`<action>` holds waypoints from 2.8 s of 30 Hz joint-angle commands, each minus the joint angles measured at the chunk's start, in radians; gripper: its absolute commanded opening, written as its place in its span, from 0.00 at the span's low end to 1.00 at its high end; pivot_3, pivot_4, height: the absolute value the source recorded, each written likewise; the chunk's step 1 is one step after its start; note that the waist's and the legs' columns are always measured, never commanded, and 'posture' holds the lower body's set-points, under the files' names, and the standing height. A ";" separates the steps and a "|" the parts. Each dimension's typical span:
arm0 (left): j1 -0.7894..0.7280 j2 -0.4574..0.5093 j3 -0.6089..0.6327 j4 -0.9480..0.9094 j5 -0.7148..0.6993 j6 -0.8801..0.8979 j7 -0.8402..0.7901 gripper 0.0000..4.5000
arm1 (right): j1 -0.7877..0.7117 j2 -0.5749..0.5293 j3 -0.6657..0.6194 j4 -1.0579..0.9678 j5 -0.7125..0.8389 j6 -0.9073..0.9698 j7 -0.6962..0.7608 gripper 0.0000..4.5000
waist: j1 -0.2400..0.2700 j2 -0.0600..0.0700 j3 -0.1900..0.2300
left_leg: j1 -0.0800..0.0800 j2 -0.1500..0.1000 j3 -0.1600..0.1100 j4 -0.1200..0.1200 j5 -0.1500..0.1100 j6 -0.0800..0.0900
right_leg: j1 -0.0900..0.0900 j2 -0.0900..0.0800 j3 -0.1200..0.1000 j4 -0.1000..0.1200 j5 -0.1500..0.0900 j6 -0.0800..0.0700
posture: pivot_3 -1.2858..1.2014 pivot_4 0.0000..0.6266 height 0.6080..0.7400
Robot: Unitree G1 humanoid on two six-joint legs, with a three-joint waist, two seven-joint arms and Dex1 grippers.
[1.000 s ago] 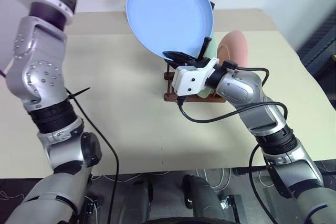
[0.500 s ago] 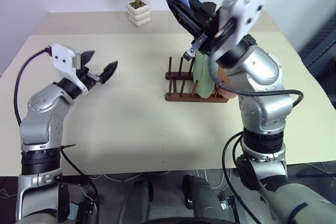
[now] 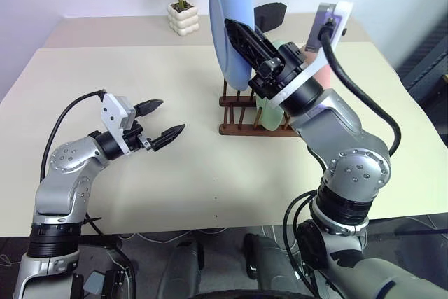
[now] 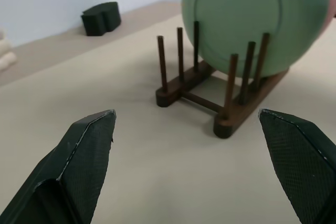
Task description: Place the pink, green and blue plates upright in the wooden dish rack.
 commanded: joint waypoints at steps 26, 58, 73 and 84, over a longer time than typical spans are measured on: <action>0.005 -0.034 -0.053 -0.043 0.024 -0.054 0.000 0.99 | 0.035 -0.008 -0.033 0.122 0.217 -0.031 -0.327 0.00 | -0.001 0.000 0.000 | 0.000 0.000 0.000 0.000 0.000 0.000 | 0.000 0.000 0.000 0.000 0.000 0.000 | 0.52 0.24 1.00; 0.027 -0.045 -0.066 -0.035 0.029 -0.080 -0.003 0.99 | 0.003 0.031 0.030 0.048 0.202 -0.143 -0.434 0.00 | -0.001 0.000 0.000 | -0.006 0.001 0.000 0.000 0.000 0.000 | -0.006 0.001 0.000 0.000 0.001 0.002 | 0.52 0.24 1.00; 0.020 -0.047 -0.069 -0.020 0.039 -0.087 -0.011 0.99 | 0.026 0.062 0.048 0.037 0.249 -0.169 -0.530 0.00 | -0.002 0.000 0.000 | -0.006 0.001 0.000 0.000 0.000 0.000 | -0.006 0.001 0.000 0.000 0.000 0.000 | 0.52 0.24 1.00; 0.023 -0.049 -0.070 -0.019 0.045 -0.093 -0.012 0.99 | 0.007 0.047 0.074 0.019 0.244 -0.183 -0.494 0.00 | -0.002 0.001 0.000 | -0.006 0.001 0.000 0.000 0.000 0.000 | -0.006 0.001 0.000 0.000 0.000 0.000 | 0.52 0.24 1.00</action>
